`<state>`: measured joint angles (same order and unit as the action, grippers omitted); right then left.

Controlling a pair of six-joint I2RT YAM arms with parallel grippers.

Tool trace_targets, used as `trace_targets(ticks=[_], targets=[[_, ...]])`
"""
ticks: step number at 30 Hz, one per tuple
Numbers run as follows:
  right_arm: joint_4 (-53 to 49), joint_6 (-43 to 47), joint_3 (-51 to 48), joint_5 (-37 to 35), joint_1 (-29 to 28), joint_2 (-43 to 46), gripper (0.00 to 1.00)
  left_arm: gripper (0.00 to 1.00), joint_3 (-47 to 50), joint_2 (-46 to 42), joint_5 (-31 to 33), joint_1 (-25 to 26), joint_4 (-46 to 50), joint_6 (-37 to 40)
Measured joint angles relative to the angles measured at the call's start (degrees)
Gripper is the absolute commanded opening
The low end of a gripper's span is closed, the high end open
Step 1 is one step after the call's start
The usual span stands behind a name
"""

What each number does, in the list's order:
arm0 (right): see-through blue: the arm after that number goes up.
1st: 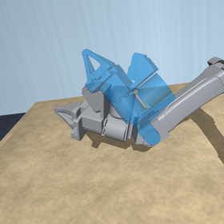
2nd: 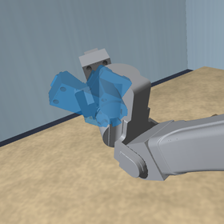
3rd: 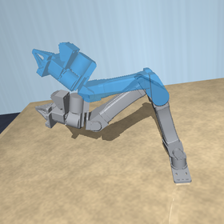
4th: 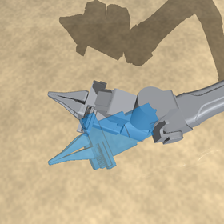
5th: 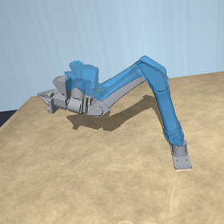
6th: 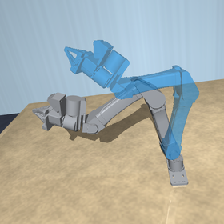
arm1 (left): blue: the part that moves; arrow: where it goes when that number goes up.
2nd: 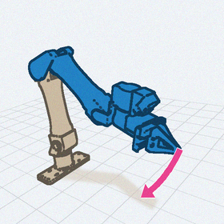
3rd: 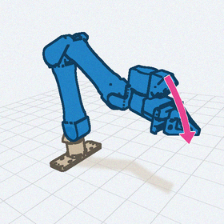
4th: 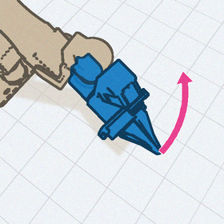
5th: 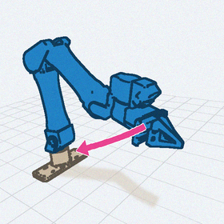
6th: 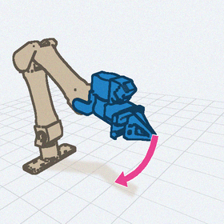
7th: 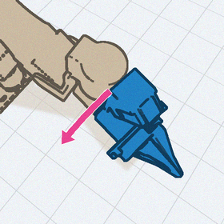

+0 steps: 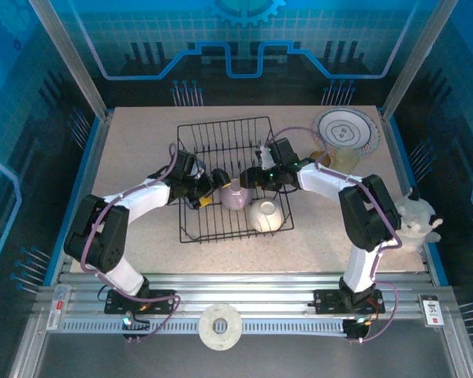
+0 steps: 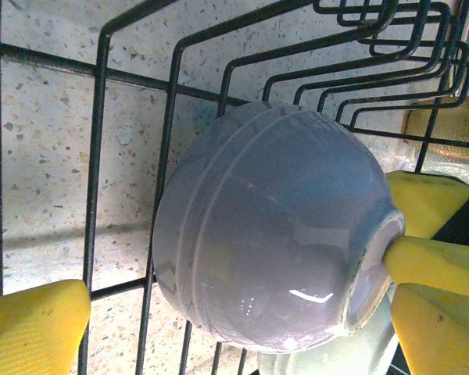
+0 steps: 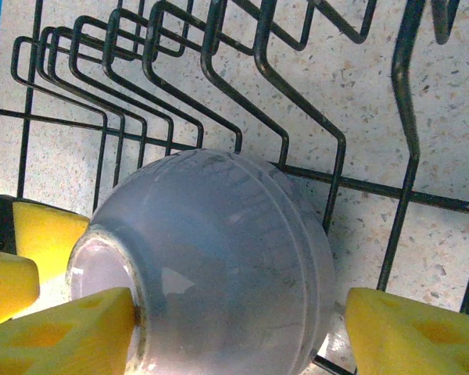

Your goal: Unload the mixed dishes from the dish rack

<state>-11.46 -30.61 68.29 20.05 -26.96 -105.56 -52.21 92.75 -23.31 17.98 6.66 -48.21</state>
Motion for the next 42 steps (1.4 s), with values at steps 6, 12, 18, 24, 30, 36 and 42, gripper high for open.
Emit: trace_targets(ticks=[6,12,18,24,30,36,42], targets=[[0.9,-1.7,-0.1,1.4,0.0,-0.9,0.75,0.99,0.1,0.2,-0.5,-0.2,-1.1,-0.9],[5.7,-4.1,-2.1,4.2,0.1,-1.3,0.64,0.99,0.2,0.3,-0.5,-0.3,-1.1,-1.3],[12.2,-6.8,-5.4,7.6,1.2,-1.3,0.57,0.99,0.2,0.3,0.5,-0.4,0.3,-0.8],[17.0,-8.7,-7.6,9.4,2.5,-1.3,0.54,0.99,0.9,0.3,-0.5,-1.0,-1.4,-1.0],[20.3,-10.2,-8.4,9.4,2.6,-1.7,0.51,0.99,1.7,2.1,-3.9,-1.4,-5.1,-1.0],[24.7,-12.4,-9.5,10.9,3.3,-2.5,0.49,0.99,2.6,2.8,-7.0,-1.8,-8.8,-1.2],[27.8,-14.6,-10.0,11.5,4.2,-3.1,0.48,0.99,3.7,2.8,-8.6,-1.9,-12.2,-1.9]])
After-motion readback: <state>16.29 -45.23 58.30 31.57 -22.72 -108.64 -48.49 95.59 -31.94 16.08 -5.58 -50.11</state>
